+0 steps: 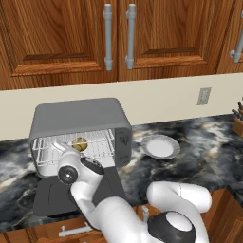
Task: Open the toaster oven door. Place the bread on the bottom rack in the toaster oven and place the chicken drumstick on the top rack.
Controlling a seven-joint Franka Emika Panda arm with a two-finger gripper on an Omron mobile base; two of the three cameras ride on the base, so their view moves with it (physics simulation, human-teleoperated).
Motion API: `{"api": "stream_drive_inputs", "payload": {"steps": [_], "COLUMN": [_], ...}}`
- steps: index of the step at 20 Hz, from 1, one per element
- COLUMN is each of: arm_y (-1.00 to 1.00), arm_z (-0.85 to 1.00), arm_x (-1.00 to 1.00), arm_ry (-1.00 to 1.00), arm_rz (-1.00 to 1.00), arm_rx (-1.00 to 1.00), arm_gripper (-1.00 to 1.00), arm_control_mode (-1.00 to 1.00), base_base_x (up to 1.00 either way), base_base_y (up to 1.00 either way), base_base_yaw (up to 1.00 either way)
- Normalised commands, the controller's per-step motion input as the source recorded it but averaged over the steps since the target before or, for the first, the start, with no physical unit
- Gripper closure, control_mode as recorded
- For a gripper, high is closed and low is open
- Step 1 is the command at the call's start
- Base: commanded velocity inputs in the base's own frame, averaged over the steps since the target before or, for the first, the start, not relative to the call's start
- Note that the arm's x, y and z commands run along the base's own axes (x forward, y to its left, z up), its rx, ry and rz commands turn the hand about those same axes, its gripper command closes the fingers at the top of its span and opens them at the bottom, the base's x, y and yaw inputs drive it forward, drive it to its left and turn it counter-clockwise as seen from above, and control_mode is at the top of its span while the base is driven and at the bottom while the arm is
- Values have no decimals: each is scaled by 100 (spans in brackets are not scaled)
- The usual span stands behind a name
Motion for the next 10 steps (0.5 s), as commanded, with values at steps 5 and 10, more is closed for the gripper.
{"api": "stream_drive_inputs", "payload": {"steps": [5, 10], "arm_y": [6, 3], "arm_z": [0, -2], "arm_x": [4, 11], "arm_ry": [0, 1], "arm_rz": [-1, -3], "arm_rx": [-1, -1], "arm_gripper": [-100, -100], "arm_control_mode": [-100, -100], "base_base_x": [0, 0], "base_base_y": [0, 0], "base_base_yaw": [0, 0]}}
